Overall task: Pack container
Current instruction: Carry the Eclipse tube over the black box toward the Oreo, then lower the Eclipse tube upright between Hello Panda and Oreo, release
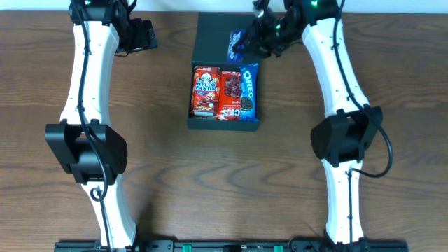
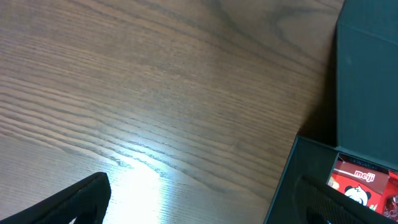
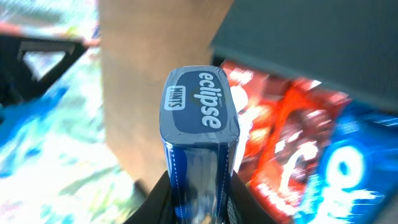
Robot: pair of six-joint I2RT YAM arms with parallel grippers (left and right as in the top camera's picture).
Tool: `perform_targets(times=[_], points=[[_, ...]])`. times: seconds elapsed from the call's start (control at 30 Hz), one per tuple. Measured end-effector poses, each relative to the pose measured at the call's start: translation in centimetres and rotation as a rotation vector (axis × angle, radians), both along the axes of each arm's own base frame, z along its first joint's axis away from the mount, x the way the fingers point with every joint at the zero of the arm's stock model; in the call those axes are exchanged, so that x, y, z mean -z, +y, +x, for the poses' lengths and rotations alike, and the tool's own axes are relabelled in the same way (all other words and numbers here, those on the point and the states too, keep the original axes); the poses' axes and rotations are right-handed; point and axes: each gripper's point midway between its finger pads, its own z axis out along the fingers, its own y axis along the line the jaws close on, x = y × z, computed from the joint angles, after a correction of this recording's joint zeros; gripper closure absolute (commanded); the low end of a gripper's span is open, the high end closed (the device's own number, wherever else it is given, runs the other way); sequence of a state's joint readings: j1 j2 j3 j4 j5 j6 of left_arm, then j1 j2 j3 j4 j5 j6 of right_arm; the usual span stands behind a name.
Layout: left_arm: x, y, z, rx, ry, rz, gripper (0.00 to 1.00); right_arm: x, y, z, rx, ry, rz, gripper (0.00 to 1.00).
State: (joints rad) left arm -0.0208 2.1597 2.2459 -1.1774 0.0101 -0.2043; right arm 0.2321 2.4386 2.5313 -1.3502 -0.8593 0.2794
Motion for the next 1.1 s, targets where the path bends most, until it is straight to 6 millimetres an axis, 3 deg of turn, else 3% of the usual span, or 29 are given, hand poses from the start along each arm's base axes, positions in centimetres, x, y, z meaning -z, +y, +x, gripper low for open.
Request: perform_targets(times=[0.27,0.57,0.6,0.67,0.73,0.83,1.1], points=[[0.0,0.1,0.0,-0.001,0.0,0.003,0.05,5.6,0.5,-3.5,-0.055,0.224,0.056,0.89],[0.0,0.1,0.0,-0.001,0.0,0.003,0.05,6.6,1.5,-4.5,-0.083,0.227,0.012,0.86],[0.0,0.1,0.0,-0.001,0.0,0.003,0.05,6.6,1.6,-4.5,-0.086,0.226,0.004,0.81],[0.0,0.1,0.0,-0.001,0.0,0.003,0.05,6.9,1.8,-4.7,-0.086,0.229,-0.012,0.52],[0.0,0.1,0.0,-0.001,0.0,0.003,0.05,7.1,1.7,-4.7,-0.079,0.231,-0.032,0.36],[0.0,0.1,0.0,-0.001,0.001,0.003,0.05,7.7,1.2,-4.5,-0.053,0.24,-0.077,0.28],[0.2,0.1,-0.5,-0.001,0.02,0.004,0.05,8.8,-0.2,-4.0,0.008,0.266,-0.161,0.48]])
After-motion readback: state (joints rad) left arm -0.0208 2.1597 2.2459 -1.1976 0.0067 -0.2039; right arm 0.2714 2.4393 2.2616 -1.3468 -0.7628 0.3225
